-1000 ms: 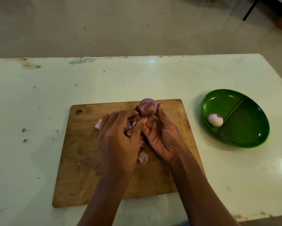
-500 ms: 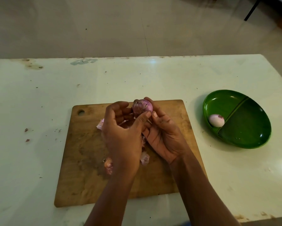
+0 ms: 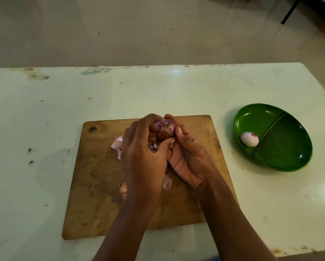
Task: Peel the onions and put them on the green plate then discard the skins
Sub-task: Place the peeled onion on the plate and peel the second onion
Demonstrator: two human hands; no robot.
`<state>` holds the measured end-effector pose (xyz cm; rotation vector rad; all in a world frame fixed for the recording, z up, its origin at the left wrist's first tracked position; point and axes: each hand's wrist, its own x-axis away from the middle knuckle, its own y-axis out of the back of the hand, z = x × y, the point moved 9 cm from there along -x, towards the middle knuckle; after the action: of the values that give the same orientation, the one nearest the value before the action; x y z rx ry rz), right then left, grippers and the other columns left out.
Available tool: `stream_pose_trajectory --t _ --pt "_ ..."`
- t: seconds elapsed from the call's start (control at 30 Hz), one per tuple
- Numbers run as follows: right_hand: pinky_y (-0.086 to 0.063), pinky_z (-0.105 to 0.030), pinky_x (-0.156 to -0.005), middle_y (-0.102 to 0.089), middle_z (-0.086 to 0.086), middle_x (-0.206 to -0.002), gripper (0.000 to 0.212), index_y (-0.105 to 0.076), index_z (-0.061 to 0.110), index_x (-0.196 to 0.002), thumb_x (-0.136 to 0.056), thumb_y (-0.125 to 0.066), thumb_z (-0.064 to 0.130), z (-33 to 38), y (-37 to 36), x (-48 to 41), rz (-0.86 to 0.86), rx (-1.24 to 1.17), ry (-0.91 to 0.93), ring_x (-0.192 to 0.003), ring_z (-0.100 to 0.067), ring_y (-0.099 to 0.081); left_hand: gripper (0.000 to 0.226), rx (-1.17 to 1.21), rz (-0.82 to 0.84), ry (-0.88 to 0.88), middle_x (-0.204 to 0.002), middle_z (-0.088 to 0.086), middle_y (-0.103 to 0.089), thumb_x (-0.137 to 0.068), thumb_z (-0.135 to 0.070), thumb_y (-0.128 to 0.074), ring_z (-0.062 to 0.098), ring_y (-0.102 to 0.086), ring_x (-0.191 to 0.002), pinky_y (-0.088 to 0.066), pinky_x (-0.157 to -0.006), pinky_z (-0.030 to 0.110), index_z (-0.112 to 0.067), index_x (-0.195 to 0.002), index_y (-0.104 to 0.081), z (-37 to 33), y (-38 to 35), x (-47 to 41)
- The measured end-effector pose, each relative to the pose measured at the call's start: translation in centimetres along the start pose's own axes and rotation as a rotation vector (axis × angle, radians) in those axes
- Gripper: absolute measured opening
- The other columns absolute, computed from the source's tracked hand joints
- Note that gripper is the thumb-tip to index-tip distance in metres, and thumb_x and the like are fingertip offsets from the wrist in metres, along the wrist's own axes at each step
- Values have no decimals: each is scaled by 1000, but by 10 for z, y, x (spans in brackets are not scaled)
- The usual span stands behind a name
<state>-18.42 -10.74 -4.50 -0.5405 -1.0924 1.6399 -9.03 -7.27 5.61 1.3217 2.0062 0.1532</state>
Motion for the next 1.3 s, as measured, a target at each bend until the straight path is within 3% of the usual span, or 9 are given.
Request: stream_pose_trajectory --t 0.2,0.33,0.47,0.6,0.73,0.9,1.07,1.13,1.3 --pt "-42 -37 -99 -61 -21 -121 55 -62 5 -122 -71 -82 12 2 -3 1 38 -37 0 -108 -28 -63 50 -3 -13 -10 -96 9 -66 -67 -9 -81 25 -64 -87 -57 -71 40 -4 -113 -61 0 0 3" --pt "-48 -37 -96 -61 -21 -122 58 -62 5 -121 -68 -85 10 3 -4 1 37 -31 12 -109 -29 -62 50 27 -16 -30 -108 0 -64 -72 -22 -72 19 -64 -95 -55 -76 27 -6 -118 -60 -3 4 -1" --pt "-57 -31 -85 -64 -19 -117 59 -62 5 -120 -66 -85 8 5 -6 2 46 -30 18 -101 -25 -66 39 14 29 -102 -105 -9 -57 -75 -15 -73 12 -62 -96 -51 -80 19 -5 -111 -64 -6 3 -4" --pt "-57 -32 -84 -66 -19 -111 54 -67 4 -114 -63 -86 7 5 -8 3 51 -22 13 -95 -24 -69 29 55 33 -73 -98 4 -68 -77 -10 -75 12 -66 -90 -55 -76 22 -7 -105 -67 0 7 -6" --pt "-57 -34 -87 -66 -20 -113 52 -68 5 -113 -64 -86 8 5 -8 3 49 -22 21 -97 -25 -69 24 77 34 -73 -90 1 -66 -80 -14 -71 11 -65 -83 -54 -69 22 -7 -102 -65 -1 6 -7" --pt "-58 -34 -78 -63 -23 -116 55 -62 2 -119 -69 -83 8 7 -7 2 43 -82 33 -100 -29 -68 17 96 52 -54 -89 0 -64 -85 -20 -60 18 -64 -82 -57 -65 34 -18 -102 -56 7 2 3" --pt "-59 -37 -81 -61 -25 -120 72 -54 -2 -124 -62 -89 12 9 -3 1 1 -89 50 -104 -33 -67 17 92 63 -38 -89 -9 -59 -86 -23 -55 4 -60 -82 -53 -70 18 -11 -96 -62 11 3 14" --pt "-59 -35 -77 -61 -26 -121 68 -57 -1 -121 -62 -88 11 8 -2 1 -3 -89 48 -101 -32 -68 22 84 47 -29 -87 -9 -59 -87 -24 -56 4 -60 -81 -51 -69 14 -6 -94 -66 10 5 15" --pt "-59 -28 -69 -63 -23 -114 59 -59 1 -118 -65 -85 6 7 -2 2 7 -111 39 -93 -27 -68 30 84 22 42 -97 1 -66 -79 -26 -72 14 -64 -86 -54 -71 20 -9 -102 -65 8 5 7"
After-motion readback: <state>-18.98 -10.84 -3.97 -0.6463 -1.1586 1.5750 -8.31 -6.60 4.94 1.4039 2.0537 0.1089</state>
